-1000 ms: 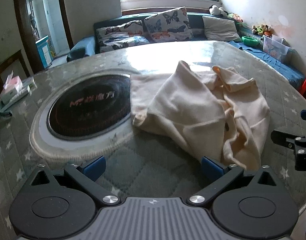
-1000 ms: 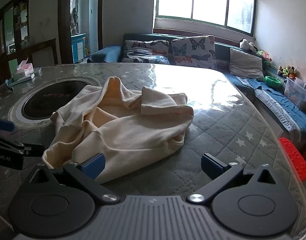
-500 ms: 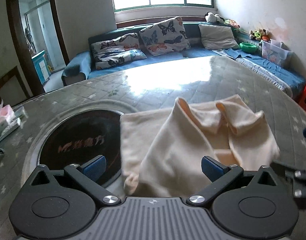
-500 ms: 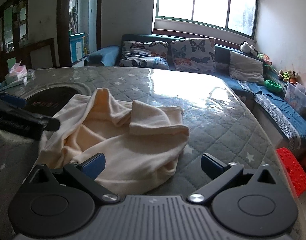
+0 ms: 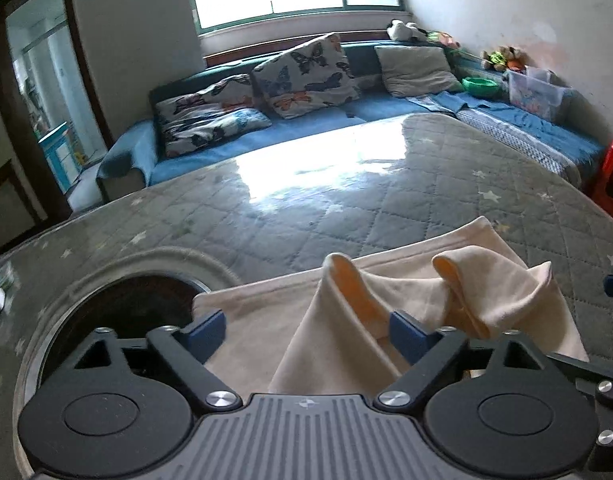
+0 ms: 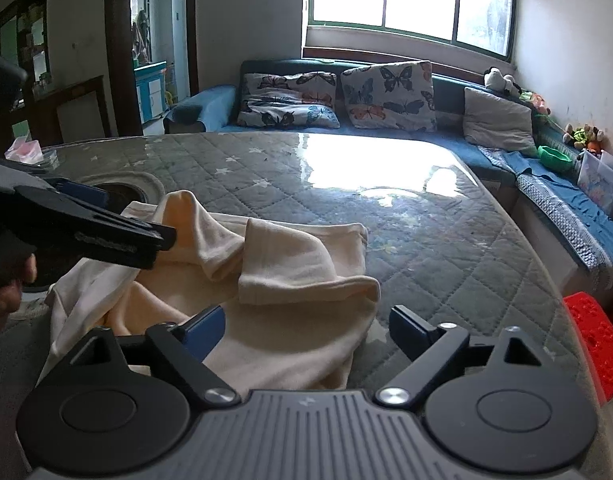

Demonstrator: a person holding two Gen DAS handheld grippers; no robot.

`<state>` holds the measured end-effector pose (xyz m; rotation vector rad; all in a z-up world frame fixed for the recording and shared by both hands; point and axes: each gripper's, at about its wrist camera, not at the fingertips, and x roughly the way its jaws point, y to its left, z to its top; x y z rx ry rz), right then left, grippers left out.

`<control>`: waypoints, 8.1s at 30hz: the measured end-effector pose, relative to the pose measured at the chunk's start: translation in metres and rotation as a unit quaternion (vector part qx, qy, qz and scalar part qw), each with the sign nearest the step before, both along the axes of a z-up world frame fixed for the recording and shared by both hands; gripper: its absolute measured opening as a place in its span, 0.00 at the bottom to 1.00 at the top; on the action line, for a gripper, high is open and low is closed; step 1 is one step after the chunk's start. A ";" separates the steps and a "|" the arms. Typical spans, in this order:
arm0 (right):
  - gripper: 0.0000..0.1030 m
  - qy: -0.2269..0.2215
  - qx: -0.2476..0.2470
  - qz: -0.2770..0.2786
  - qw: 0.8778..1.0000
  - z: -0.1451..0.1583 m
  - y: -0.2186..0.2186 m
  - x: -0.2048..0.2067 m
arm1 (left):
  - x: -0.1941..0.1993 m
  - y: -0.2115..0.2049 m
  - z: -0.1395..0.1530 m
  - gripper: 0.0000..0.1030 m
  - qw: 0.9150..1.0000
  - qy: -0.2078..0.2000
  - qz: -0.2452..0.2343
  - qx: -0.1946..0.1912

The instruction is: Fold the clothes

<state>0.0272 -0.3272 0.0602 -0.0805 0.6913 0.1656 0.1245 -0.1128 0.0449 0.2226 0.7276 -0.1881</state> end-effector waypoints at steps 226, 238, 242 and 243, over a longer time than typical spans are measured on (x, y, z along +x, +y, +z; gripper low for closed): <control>0.01 0.015 0.034 -0.121 0.992 0.000 -0.112 0.040 | -0.161 -0.015 -0.029 0.14 0.939 0.083 -0.299 -0.145; 0.01 -0.083 0.048 -0.158 0.983 0.046 -0.173 -0.046 | -0.167 -0.021 -0.029 0.29 0.934 0.078 -0.318 -0.146; 0.01 -0.016 0.005 -0.226 0.974 0.018 -0.209 -0.070 | -0.172 -0.027 -0.029 0.33 0.929 0.077 -0.332 -0.146; 0.01 -0.008 0.003 -0.229 0.973 0.015 -0.212 -0.077 | -0.173 -0.028 -0.029 0.34 0.928 0.078 -0.335 -0.146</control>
